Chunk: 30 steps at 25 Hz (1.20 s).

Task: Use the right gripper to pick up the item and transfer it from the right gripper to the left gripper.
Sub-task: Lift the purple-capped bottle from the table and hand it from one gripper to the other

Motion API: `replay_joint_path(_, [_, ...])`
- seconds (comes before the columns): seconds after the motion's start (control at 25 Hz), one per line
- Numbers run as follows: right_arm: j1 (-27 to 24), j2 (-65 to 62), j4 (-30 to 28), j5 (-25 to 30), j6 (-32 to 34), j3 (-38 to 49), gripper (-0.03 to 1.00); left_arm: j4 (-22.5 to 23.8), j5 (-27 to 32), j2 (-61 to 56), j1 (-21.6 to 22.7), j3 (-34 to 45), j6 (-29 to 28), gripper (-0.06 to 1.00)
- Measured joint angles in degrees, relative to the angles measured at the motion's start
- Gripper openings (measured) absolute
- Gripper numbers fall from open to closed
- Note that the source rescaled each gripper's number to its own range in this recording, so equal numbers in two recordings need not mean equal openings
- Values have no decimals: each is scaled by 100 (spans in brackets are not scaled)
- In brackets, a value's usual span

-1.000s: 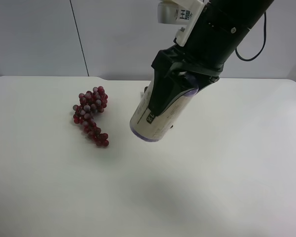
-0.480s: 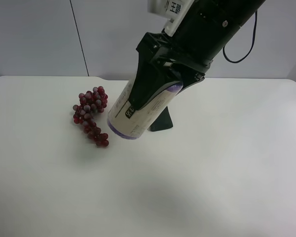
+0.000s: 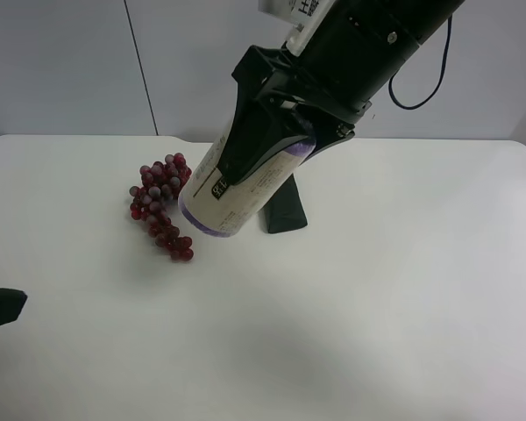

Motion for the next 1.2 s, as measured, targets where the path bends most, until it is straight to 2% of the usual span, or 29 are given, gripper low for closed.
replay_joint_path(0.36, [0, 0, 40, 44, 0, 0, 0, 37, -1095, 1120, -1023, 0, 203, 100])
replay_joint_path(0.52, [0, 0, 40, 49, 5, 0, 0, 44, -1324, 1447, -1374, -248, 229, 100])
replay_joint_path(0.68, [0, 0, 59, 49, 5, 0, 0, 44, -1365, 1903, -1624, -782, 314, 100])
replay_joint_path(0.96, [0, 0, 222, 49, 11, 0, 0, 44, -1555, 2679, -2043, -1195, 479, 100])
replay_joint_path(1.2, [0, 0, 248, 49, 11, 0, 0, 39, -1748, 3206, -2096, -1605, 485, 100])
